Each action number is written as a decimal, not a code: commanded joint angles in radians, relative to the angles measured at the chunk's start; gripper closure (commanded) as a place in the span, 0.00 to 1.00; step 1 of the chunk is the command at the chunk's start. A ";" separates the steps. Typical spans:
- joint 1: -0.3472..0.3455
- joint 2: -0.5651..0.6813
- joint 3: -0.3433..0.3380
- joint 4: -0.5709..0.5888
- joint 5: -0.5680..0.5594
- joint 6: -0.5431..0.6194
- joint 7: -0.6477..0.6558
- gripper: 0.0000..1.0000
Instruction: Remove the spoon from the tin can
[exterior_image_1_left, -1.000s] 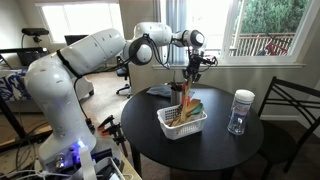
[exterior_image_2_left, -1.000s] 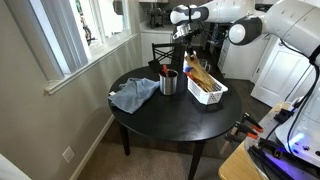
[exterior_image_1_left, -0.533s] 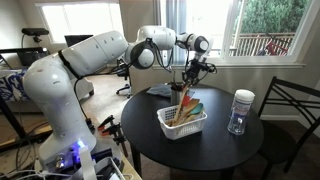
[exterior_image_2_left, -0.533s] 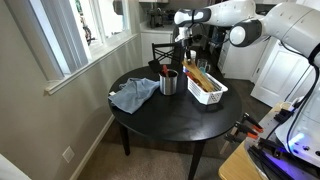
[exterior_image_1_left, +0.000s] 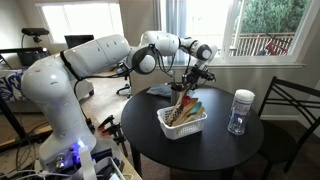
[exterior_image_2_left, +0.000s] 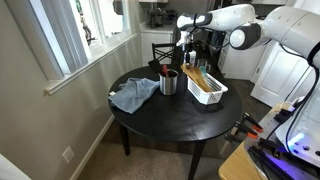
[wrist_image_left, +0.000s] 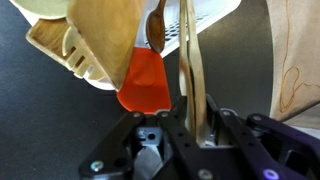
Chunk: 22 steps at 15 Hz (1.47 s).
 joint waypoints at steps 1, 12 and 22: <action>-0.018 -0.008 -0.006 0.012 0.007 0.041 0.032 0.90; -0.008 0.000 -0.030 0.124 -0.068 -0.009 0.001 0.14; -0.009 0.001 0.041 0.139 -0.141 -0.002 0.007 0.00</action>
